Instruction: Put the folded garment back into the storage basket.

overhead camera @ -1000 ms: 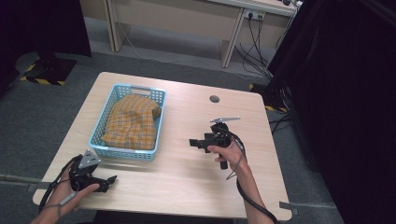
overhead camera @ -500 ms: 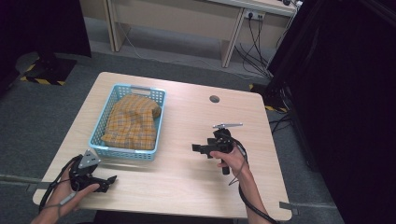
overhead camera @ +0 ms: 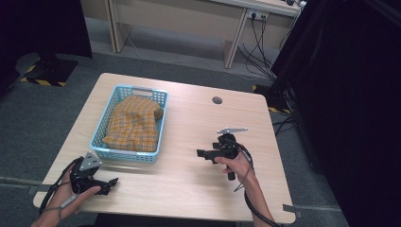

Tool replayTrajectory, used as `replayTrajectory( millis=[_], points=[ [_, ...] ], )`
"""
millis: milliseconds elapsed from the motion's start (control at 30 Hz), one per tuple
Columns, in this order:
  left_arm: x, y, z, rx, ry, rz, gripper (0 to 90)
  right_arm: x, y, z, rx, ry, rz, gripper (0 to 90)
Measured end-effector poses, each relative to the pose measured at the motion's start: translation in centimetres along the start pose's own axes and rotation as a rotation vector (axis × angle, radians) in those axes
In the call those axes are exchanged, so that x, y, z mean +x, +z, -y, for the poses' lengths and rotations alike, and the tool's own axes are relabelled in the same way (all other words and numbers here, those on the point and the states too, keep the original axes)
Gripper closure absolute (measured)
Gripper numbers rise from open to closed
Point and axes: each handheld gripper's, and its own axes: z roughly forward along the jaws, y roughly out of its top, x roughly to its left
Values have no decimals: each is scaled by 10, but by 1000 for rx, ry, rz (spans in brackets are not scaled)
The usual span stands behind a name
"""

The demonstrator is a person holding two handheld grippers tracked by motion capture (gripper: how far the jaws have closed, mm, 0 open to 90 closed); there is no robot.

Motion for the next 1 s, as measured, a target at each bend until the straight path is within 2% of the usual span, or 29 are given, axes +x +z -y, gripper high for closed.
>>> replayTrajectory(
  millis=[500,733,1000],
  points=[
    [0,0,0,0,0,0,0,11,-4,11,11,-24,-16,107],
    [0,0,0,0,0,0,0,10,-8,17,10,-17,-29,107],
    [0,0,0,2,2,1,0,9,-12,22,11,-17,-19,107]
  ],
)
